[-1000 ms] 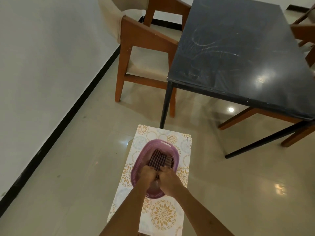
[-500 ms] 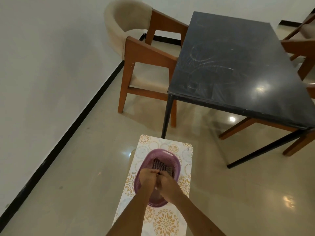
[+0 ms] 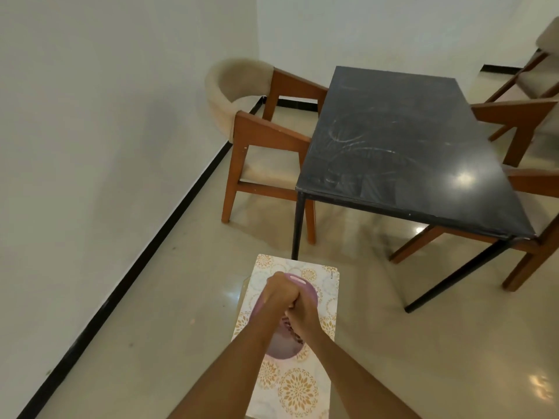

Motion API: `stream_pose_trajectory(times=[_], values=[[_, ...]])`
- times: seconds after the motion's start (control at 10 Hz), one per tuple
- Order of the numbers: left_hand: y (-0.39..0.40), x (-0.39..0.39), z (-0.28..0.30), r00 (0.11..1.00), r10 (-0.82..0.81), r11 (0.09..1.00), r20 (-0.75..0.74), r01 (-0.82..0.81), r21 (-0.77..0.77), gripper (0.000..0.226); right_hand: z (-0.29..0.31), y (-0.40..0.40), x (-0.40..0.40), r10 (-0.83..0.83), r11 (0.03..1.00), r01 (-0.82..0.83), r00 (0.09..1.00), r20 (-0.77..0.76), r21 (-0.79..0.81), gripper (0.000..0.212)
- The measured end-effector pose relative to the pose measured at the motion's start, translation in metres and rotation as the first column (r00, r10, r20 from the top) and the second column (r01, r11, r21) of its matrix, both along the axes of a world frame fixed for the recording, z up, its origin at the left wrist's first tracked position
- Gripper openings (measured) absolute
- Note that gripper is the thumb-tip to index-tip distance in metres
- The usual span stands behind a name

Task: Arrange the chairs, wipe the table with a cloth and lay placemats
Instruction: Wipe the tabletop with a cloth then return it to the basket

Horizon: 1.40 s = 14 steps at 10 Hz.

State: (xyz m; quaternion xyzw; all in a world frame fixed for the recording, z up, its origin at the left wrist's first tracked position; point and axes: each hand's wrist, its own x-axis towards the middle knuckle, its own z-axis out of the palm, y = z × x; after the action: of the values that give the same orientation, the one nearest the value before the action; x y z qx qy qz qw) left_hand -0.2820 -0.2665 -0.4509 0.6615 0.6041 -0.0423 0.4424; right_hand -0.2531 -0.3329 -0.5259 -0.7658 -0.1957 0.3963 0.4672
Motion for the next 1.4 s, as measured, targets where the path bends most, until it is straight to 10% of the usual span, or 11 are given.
stream_pose_trajectory(times=[0.1,0.5,1.4], values=[[-0.001,0.008,0.021,0.997,-0.001,1.0,0.081,0.002,-0.013,0.006,0.039,-0.009,0.011,0.142,0.989,-0.132,0.967,0.211,-0.063,0.02],[-0.046,0.068,0.085,0.918,0.234,0.957,0.319,-0.275,0.091,0.026,0.124,-0.053,0.105,-0.242,0.95,0.303,0.867,-0.435,0.075,0.017],[0.065,0.35,0.126,0.813,-0.079,0.911,0.576,-0.176,0.373,0.031,0.187,0.079,0.397,-0.16,0.88,0.406,0.743,-0.65,0.247,0.04]])
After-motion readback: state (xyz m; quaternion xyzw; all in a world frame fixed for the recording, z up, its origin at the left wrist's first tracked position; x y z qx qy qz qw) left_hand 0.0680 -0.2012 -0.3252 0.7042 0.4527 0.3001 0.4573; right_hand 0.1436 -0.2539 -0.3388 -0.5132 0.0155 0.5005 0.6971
